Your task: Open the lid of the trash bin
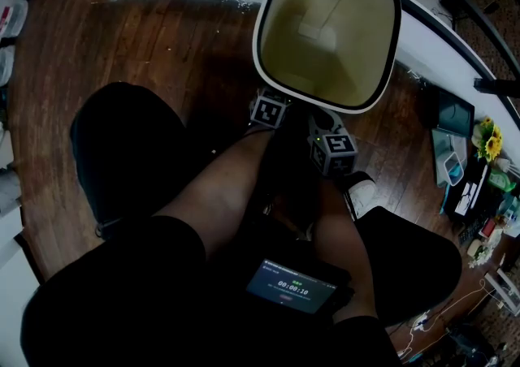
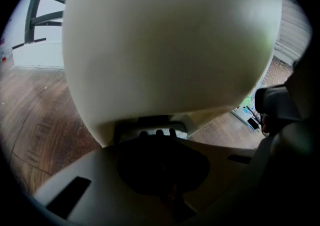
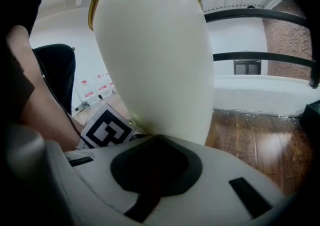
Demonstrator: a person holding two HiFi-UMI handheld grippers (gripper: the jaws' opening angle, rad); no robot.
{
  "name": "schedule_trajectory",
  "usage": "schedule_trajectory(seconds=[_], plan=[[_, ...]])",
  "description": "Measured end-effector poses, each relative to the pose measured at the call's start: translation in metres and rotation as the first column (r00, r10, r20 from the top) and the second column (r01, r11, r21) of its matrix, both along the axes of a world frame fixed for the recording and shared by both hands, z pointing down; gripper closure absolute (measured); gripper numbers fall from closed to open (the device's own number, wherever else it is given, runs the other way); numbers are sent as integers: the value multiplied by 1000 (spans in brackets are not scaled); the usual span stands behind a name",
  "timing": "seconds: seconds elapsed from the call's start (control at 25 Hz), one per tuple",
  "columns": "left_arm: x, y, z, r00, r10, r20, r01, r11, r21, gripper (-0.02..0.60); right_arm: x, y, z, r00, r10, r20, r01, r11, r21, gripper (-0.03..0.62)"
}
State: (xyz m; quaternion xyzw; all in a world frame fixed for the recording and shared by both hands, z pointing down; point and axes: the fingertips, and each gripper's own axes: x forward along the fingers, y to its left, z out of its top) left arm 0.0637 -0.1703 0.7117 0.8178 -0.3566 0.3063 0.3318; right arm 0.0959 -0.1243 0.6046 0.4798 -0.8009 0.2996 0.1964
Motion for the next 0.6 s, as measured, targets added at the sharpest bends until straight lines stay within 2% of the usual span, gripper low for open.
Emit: schedule_trajectory(seconds=[0.6], plan=[[0,1,0,1000,-11,-18,11,1000,-26,545,3,4,-7,1000,1,-21,-1,1000,0,568]])
